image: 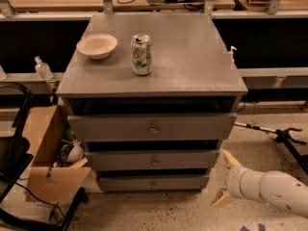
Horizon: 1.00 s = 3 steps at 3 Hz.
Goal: Open bottom drawer
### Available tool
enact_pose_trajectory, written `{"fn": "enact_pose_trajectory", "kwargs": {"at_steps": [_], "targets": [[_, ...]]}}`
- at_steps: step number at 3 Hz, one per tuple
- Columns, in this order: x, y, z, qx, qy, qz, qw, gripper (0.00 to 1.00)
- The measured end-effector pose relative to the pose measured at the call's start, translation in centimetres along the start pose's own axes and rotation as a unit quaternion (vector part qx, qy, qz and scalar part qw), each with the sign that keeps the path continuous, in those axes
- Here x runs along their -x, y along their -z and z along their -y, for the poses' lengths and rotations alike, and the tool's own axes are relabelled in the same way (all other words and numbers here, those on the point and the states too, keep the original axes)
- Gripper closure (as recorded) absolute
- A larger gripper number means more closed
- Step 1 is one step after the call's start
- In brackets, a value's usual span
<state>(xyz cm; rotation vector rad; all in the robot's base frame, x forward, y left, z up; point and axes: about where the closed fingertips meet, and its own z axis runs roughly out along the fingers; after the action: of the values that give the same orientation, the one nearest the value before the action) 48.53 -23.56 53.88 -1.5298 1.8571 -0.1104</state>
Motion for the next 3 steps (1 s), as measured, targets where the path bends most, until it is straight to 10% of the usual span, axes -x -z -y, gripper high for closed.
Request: {"fn": "enact_pose_trajectory", "kwargs": {"at_steps": [1,3], "targets": [[0.9,0.5,-0.3,-0.006,0.011,-0.009,0.9999,0.0],[-1.8,-12.3,-9.7,0.08,-0.021,-0.019,0.9964,0.0]]}}
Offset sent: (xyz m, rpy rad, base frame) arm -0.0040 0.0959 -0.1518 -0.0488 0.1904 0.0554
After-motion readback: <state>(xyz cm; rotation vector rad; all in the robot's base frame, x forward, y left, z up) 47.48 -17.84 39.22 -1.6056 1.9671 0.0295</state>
